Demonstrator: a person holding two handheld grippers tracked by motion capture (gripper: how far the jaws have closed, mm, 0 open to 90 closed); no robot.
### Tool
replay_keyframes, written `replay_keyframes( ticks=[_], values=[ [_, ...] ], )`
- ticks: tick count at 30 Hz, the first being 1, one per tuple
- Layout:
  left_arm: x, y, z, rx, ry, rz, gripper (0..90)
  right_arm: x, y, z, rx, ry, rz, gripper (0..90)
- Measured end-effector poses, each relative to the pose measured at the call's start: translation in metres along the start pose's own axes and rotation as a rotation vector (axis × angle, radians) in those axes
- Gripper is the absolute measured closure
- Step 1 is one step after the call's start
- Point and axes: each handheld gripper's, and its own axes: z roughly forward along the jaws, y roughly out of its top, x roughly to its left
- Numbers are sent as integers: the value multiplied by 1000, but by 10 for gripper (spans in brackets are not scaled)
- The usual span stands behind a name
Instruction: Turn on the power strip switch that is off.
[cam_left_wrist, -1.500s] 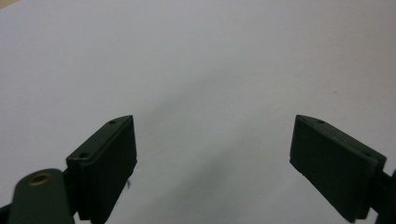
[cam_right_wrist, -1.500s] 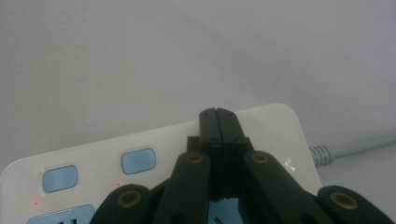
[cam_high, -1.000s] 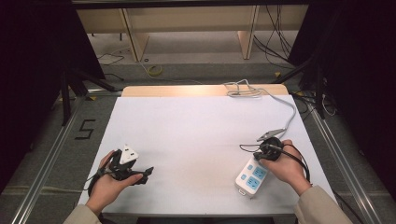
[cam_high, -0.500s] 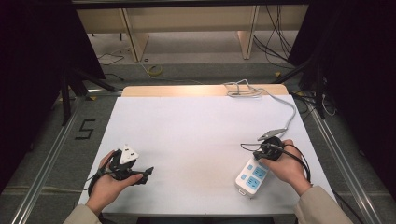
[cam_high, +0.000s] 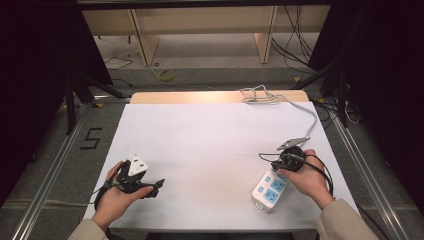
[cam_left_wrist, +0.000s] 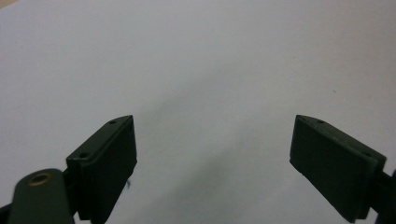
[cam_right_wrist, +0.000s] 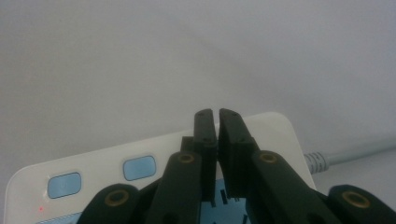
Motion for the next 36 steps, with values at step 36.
replay_keyframes(
  ticks=[36],
  values=[
    [-14,2,-9,-30,-25,18,140,8,-23,-19,-252,72,-46,585]
  ],
)
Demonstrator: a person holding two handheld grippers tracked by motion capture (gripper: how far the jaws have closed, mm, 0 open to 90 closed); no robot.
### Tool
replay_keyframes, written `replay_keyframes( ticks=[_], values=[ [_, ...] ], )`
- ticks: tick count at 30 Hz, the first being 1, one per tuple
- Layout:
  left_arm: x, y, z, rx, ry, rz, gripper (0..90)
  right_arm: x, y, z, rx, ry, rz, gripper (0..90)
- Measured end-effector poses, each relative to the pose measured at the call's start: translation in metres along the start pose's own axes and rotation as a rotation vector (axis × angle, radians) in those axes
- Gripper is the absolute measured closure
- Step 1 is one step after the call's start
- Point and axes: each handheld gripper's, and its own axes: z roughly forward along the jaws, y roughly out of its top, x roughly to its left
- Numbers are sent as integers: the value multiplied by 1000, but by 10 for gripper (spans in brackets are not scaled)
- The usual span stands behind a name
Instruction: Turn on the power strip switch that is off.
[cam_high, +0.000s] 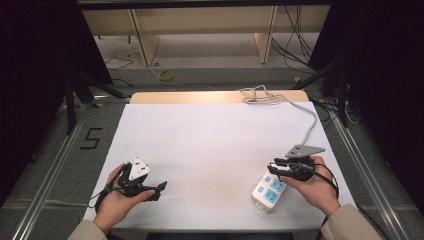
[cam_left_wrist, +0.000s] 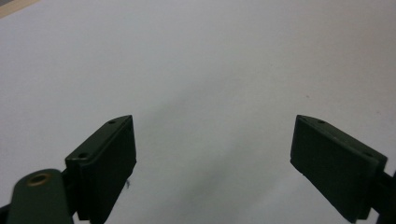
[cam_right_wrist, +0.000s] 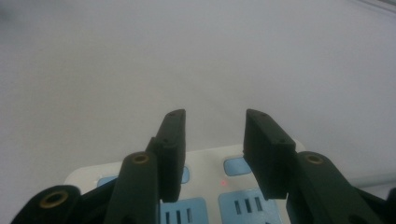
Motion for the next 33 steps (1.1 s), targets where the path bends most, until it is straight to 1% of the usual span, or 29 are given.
replay_keyframes(
  ticks=[8,17,22,26,33],
  values=[
    [-7,0,-5,-25,-18,1,137,5,-7,-6,-77,30,-1,504],
    [-15,-1,-11,-41,-38,7,135,12,-14,-12,-133,64,-19,433],
    [-16,-2,-13,-46,-44,8,135,14,-17,-16,-156,69,-11,392],
    [-17,-2,-13,-50,-48,9,135,16,-21,-18,-171,68,-17,362],
    [-18,-3,-14,-49,-54,11,135,15,-25,-23,-176,66,-13,332]
  ],
)
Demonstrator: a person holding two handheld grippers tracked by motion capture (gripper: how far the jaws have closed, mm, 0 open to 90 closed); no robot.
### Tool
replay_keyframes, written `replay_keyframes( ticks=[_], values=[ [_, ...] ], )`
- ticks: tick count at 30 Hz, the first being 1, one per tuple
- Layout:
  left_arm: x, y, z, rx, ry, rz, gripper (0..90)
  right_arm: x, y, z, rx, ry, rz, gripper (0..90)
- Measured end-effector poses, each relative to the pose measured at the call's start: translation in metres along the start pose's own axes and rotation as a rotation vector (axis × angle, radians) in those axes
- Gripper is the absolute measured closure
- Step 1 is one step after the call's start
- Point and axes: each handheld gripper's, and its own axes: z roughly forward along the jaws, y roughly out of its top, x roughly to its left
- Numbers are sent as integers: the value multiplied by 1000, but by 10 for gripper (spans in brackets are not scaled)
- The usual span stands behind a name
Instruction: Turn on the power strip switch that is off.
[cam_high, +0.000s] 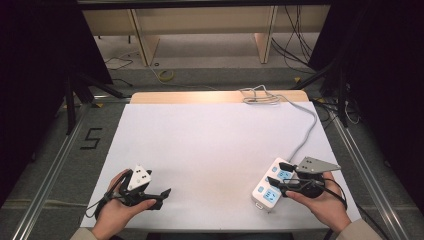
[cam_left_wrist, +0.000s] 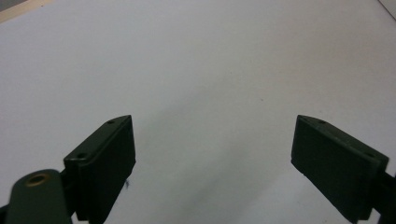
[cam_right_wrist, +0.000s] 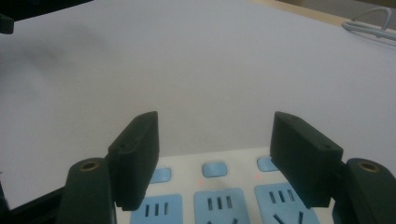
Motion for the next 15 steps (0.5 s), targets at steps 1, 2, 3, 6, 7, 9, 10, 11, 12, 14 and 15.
replay_keyframes(
  ticks=[1,2,3,6,7,9,10,11,12,14,15],
  values=[
    [0,0,0,1,2,-1,135,0,0,0,-3,-1,0,330],
    [1,0,0,2,2,1,135,-1,0,-1,-4,-1,2,328],
    [1,0,1,0,2,-3,135,-1,0,-1,-4,0,4,327],
    [1,0,1,3,4,-2,136,-1,-1,-1,-5,-1,5,325],
    [1,0,1,3,4,-2,135,-1,-1,0,-4,-1,4,325],
    [1,0,1,3,3,-2,135,-1,-1,0,-4,0,4,324],
    [2,0,1,6,1,2,135,-1,-1,-1,-5,1,4,324],
    [1,0,2,4,3,-2,135,-1,-1,-1,-6,1,3,324],
    [2,0,2,5,3,-2,135,-1,-1,-1,-7,1,4,324],
    [1,0,2,6,4,-1,135,-1,-1,-1,-9,0,3,323],
    [1,0,2,6,4,0,136,-1,-1,-1,-8,0,4,324]
  ],
)
